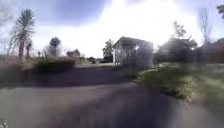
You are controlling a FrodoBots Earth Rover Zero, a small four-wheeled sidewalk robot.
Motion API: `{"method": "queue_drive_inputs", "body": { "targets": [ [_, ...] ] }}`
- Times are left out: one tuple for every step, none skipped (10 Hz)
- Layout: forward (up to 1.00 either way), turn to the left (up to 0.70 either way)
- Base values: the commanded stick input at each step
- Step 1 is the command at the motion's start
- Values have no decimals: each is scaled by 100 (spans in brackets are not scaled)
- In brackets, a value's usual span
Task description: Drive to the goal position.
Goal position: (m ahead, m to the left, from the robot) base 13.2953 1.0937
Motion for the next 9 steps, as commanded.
{"method": "queue_drive_inputs", "body": {
  "targets": [
    [85,0],
    [85,-34],
    [85,-34],
    [85,-34],
    [85,-26],
    [85,-15],
    [85,-4],
    [85,0],
    [85,0]
  ]
}}
